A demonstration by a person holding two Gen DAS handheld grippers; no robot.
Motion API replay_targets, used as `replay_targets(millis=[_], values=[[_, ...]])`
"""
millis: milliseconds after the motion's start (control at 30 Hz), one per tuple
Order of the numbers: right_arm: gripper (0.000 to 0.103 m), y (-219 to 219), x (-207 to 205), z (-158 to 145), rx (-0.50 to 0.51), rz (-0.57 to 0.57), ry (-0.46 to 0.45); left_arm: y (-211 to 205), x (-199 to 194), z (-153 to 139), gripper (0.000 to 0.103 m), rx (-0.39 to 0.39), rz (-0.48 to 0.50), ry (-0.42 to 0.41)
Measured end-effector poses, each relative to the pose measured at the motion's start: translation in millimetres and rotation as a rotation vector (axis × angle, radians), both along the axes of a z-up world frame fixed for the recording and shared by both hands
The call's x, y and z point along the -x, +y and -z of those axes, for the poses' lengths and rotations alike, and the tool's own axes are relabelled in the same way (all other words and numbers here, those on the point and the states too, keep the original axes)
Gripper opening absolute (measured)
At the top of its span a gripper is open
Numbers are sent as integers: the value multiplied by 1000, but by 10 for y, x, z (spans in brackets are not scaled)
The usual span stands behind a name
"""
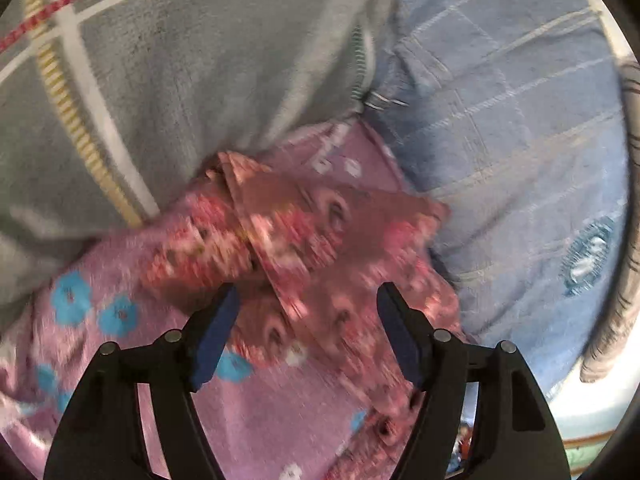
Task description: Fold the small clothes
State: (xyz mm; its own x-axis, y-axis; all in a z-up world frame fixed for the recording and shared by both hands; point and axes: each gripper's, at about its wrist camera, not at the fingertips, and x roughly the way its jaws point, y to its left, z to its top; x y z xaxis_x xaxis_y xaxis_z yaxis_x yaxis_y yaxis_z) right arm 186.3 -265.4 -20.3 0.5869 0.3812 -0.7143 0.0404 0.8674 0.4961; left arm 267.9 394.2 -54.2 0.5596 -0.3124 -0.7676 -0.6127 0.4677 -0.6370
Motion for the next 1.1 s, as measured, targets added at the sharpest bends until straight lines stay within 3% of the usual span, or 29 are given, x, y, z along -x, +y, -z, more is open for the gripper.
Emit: replay_targets(millis=[33, 100, 133, 167, 233, 400, 567, 667, 733, 833, 967, 1100], values=[[80, -1, -4, -2, 2, 1, -1, 18, -22, 5, 69, -2, -11, -8], [79, -10, -10, 4, 4, 3, 0, 38, -84, -27, 49, -3, -19, -49], [79, -19, -13, 10, 5, 3, 1, 34, -124, -65, 19, -12, -12, -65], [79, -24, -15, 16, 5, 3, 2, 35, -154, -112, 4, -19, -4, -75], [80, -31, -17, 24, 6, 3, 2, 57, -151, -303, 4, -78, 1, -97], [81, -26, -15, 21, -1, 3, -4, -362, -175, -1136, 4, -358, 88, -229], [81, -26, 14, 13, -17, -4, -14, -1301, -95, -1871, 4, -611, 253, -397], [81, -57, 56, -11, -23, -4, -25, -1939, -64, -2026, 4, -727, 377, -460], [81, -111, 91, -34, -30, 4, -32, -2442, -88, -2009, 4, -766, 488, -479], [81, -211, 135, -69, -42, 24, -42, -3175, -131, -1737, 4, -774, 659, -463], [81, -384, 209, -115, -59, 61, -46, -4013, -196, -1099, 4, -728, 883, -328], [81, -498, 287, -188, -42, 83, -63, -4526, -84, -621, 5, -820, 1016, -210]])
